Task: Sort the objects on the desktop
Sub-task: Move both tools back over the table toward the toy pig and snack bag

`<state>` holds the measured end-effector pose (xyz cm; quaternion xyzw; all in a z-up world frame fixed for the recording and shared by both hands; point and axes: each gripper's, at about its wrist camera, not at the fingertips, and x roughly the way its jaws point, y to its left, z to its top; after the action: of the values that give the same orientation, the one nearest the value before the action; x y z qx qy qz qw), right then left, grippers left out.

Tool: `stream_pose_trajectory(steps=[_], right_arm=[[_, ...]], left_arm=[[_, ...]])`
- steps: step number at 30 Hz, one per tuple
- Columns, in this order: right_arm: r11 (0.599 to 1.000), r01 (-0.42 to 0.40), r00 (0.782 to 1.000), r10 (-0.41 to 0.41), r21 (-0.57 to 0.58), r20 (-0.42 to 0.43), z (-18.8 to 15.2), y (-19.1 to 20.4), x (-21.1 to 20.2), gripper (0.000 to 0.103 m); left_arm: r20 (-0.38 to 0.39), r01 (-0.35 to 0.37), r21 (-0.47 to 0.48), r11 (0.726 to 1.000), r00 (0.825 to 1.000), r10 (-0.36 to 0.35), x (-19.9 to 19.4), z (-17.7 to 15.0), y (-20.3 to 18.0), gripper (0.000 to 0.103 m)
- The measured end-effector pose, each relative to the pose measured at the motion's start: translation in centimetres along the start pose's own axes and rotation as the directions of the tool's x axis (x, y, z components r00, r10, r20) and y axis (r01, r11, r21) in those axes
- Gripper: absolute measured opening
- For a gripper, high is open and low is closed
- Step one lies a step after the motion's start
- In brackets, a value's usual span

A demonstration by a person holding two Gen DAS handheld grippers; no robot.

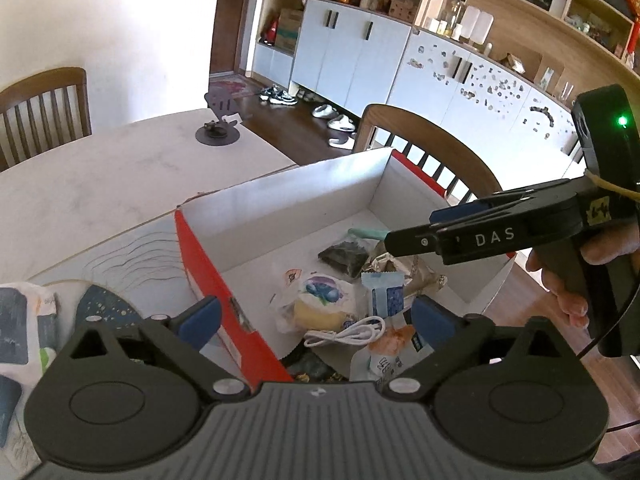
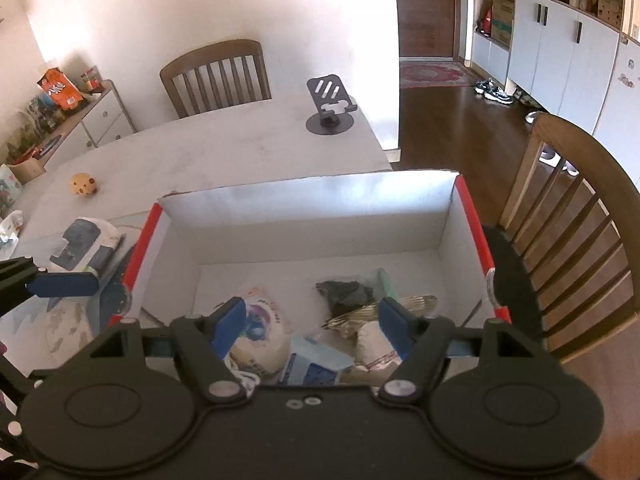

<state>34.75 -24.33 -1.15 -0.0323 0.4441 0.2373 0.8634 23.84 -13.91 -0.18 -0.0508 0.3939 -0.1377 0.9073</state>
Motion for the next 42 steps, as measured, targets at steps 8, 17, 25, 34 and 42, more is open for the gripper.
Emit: stream_pose_trajectory(steps=[8,17,25,34,42], right_arm=[[1.000,-0.011,0.999,0.010,0.014,0.038,-0.7,1.1,-1.0,0.080],[0.999,-0.036,0.997,0.037,-0.008,0.065,-0.3,4.7,-1.7,0.082],[0.999,-0.037,0.995,0.037,-0.001,0.094,0.1,9.7,-2.1,0.082],[0.998,-0.053,0.994,0.054,-0.018,0.092,0.6,16.8,-0.6,0.083],[0.998,-0.054,0.995,0.057,-0.040,0.086,1.3,22.9,1.2,0.083]], left_arm=[[0.038,-0.043,-0.046,0.998,0.998,0.045,-2.1,-0.9,1.9,0.103],[0.088,-0.098,-0.099,0.990,0.990,0.107,-5.3,-2.2,5.5,0.103],[0.119,-0.121,-0.126,0.985,0.984,0.136,-8.7,-3.5,10.1,0.103],[0.121,-0.133,-0.175,0.975,0.980,0.156,-12.0,-5.0,17.3,0.103],[0.133,-0.149,-0.221,0.964,0.974,0.181,-13.9,-6.2,23.5,0.103]])
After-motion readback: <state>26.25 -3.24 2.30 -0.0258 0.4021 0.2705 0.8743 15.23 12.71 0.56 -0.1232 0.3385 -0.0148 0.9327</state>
